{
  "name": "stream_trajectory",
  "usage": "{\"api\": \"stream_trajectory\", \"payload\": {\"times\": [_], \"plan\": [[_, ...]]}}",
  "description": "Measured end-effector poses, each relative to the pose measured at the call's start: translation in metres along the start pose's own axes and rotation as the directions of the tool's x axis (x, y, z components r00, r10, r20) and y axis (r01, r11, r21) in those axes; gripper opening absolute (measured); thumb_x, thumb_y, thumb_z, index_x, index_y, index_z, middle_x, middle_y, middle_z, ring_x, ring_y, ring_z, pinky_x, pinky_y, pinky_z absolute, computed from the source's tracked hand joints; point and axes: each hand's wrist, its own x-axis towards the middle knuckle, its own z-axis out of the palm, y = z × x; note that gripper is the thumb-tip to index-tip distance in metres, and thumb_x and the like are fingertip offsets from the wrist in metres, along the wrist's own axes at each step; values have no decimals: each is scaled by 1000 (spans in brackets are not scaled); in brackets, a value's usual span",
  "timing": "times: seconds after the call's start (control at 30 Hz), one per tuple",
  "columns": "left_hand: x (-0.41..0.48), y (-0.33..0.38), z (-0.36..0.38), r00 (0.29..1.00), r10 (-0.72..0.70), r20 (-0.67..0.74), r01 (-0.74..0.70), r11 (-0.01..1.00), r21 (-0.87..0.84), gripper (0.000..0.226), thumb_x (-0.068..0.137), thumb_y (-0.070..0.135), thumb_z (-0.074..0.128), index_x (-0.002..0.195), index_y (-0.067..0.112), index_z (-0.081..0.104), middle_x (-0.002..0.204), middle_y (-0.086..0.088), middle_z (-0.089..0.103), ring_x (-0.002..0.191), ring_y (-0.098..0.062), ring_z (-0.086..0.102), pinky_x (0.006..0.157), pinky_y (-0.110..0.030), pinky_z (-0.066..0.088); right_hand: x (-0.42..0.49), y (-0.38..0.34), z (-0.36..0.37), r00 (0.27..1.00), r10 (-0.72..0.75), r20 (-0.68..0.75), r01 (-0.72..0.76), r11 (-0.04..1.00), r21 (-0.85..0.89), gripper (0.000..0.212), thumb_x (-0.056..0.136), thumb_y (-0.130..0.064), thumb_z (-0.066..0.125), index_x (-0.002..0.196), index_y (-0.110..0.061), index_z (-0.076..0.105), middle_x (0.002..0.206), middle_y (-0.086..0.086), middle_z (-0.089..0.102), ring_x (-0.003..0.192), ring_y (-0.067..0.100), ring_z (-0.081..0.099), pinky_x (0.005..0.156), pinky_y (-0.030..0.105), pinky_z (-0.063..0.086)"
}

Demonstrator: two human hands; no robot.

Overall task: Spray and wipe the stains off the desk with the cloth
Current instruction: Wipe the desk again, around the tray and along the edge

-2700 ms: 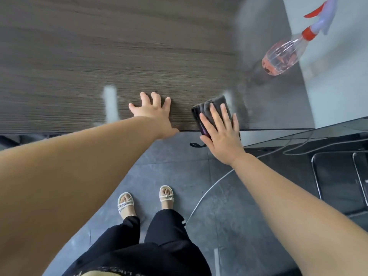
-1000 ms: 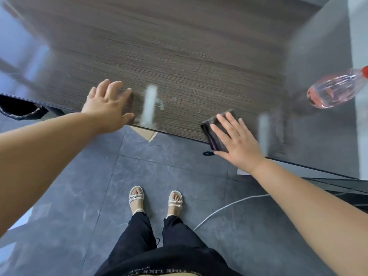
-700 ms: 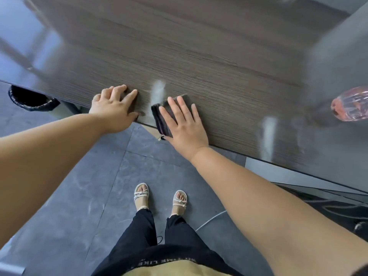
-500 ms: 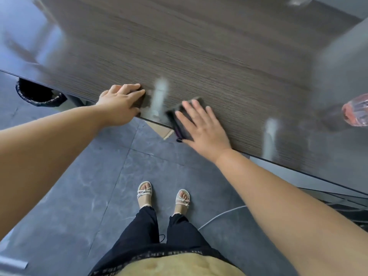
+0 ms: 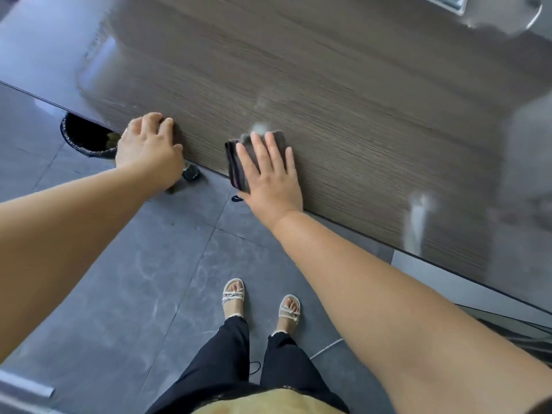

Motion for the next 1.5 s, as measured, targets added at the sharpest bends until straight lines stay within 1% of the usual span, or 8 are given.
{"api": "stream_trajectory", "payload": {"times": [0.07,0.17,0.37,0.6,0.83,1.07,1.27,1.5], "plan": [[3,-6,-1,1000,7,10,-7,1000,11,49,96,27,41,142,12,32,149,-9,25,135,-32,22,109,-43,25,17,-10,-4,996,-44,71,45,999,0,84,92,-51,50,153,-23,-1,161,5,-6,147,26,-9,116,48,-3],[4,-11,-3,999,32,40,-34,999,28,50,97,28,40,143,12,31,148,-9,26,132,-34,24,106,-46,31,-3,15,-1,988,-150,-49,150,989,-4,84,83,-49,62,151,-20,23,158,10,19,146,31,15,115,51,14],[7,-22,-2,991,122,53,-124,991,54,53,98,34,38,146,14,27,148,-10,26,128,-37,23,105,-46,32,-85,93,15,990,-26,-137,11,994,-105,68,88,-48,50,144,-13,32,151,17,30,139,35,24,107,58,29],[13,-34,-4,984,178,22,-177,983,-40,47,97,26,39,143,16,35,145,-8,33,126,-36,28,108,-39,26,-3,1,13,993,14,-121,-24,997,-79,72,82,-47,60,142,-15,37,148,17,39,138,36,32,107,58,30],[27,-75,-15,979,-45,-200,1,976,-218,40,90,10,40,127,14,55,131,-14,48,125,-35,35,103,-41,35,92,-102,-8,997,-56,59,56,998,9,78,95,-46,47,153,-22,0,161,7,-7,147,27,-7,116,50,0],[43,-121,-13,984,-102,-144,72,977,-200,53,87,8,45,139,9,38,146,-8,33,136,-28,23,111,-37,24,26,-29,11,991,-43,-130,41,999,-16,79,79,-44,68,144,-14,37,151,16,34,140,35,29,108,56,27],[50,-142,-21,972,-48,-230,-4,975,-221,49,85,1,44,132,13,53,138,-6,49,124,-32,44,104,-33,33,80,-85,9,989,-19,-145,11,999,-52,83,71,-48,77,140,-14,46,146,17,42,135,36,39,105,57,33],[55,-165,-35,968,-157,-195,50,885,-464,48,84,-10,32,125,4,52,130,-12,48,118,-22,57,93,-26,41,196,-211,-5,992,-110,67,106,992,62,70,100,-36,41,153,-24,-3,161,6,-8,147,26,-9,115,51,-1]]}}
